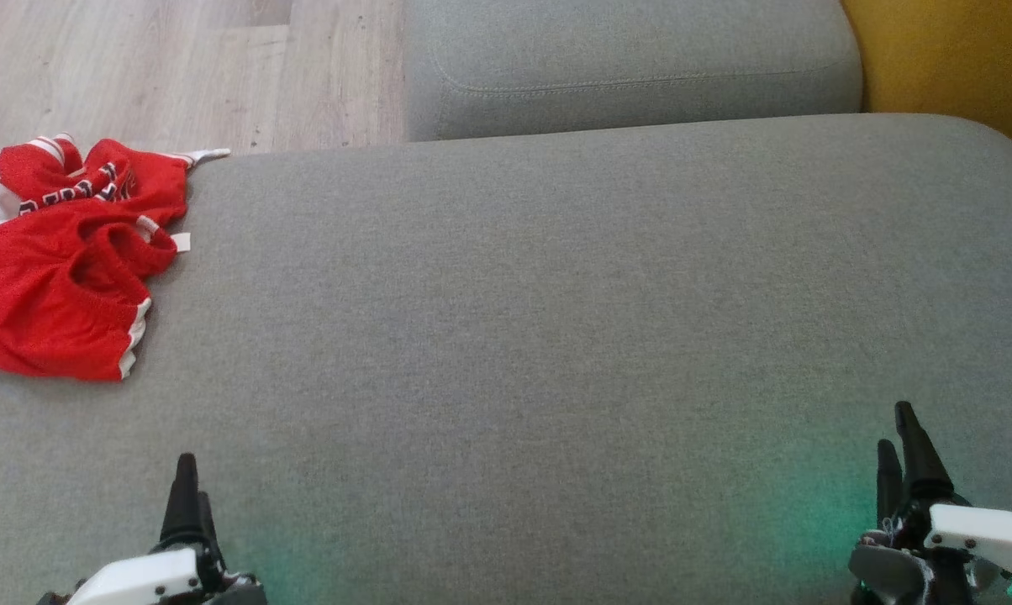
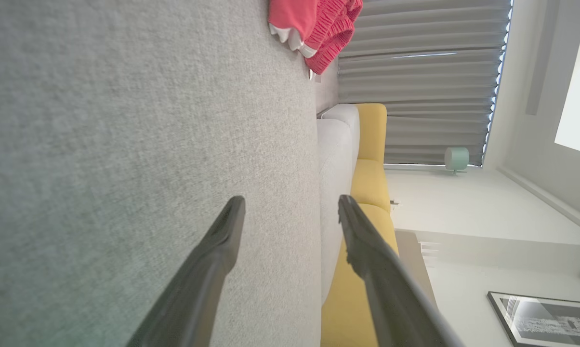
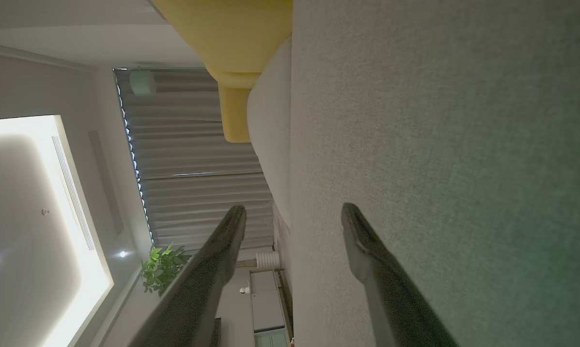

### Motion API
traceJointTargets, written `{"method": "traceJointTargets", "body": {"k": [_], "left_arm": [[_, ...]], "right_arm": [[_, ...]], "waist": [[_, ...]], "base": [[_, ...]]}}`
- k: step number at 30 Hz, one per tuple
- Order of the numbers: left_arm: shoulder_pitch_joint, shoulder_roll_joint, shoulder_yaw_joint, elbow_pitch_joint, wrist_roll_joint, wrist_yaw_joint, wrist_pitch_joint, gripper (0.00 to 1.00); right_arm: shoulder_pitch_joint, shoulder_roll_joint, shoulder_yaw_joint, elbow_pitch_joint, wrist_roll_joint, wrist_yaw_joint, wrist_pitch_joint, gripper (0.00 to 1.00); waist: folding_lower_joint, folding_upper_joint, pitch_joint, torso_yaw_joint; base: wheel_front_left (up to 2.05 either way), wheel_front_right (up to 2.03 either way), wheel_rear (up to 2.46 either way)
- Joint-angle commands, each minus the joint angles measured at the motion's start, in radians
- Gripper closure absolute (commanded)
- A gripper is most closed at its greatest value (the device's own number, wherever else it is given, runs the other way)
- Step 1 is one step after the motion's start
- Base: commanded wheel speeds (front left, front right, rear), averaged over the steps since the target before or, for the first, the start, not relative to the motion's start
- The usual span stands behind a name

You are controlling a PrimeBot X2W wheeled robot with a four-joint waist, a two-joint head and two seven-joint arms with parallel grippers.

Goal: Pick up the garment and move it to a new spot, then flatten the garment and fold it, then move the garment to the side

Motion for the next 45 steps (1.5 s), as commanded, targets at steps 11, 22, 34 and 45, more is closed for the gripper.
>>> {"method": "traceJointTargets", "body": {"k": [11, 22, 34, 45], "left_arm": [[-0.026, 0.006, -0.031, -0.094, 0.141, 0.022, -0.043, 0.0], [-0.022, 0.007, -0.069, -0.139, 0.304, 0.041, -0.076, 0.0], [-0.013, 0.007, -0.11, -0.154, 0.51, 0.048, -0.108, 0.0], [-0.003, 0.01, -0.146, -0.157, 0.696, 0.056, -0.141, 0.0]], "right_arm": [[-0.025, -0.004, 0.017, -0.074, -0.136, 0.002, -0.042, 0.0], [-0.02, -0.004, 0.044, -0.114, -0.313, 0.002, -0.074, 0.0], [-0.014, -0.005, 0.077, -0.135, -0.493, 0.003, -0.107, 0.0], [-0.008, -0.006, 0.115, -0.151, -0.667, 0.004, -0.139, 0.0]], "waist": [[-0.0001, 0.0, -0.005, 0.004], [-0.0001, 0.0, -0.01, 0.009], [-0.0001, 0.0, -0.015, 0.015], [-0.0001, 0.0, -0.021, 0.023]], "base": [[0.0, 0.0, 0.0], [0.0, 0.0, 0.0], [0.0, 0.0, 0.0], [0.0, 0.0, 0.0]]}}
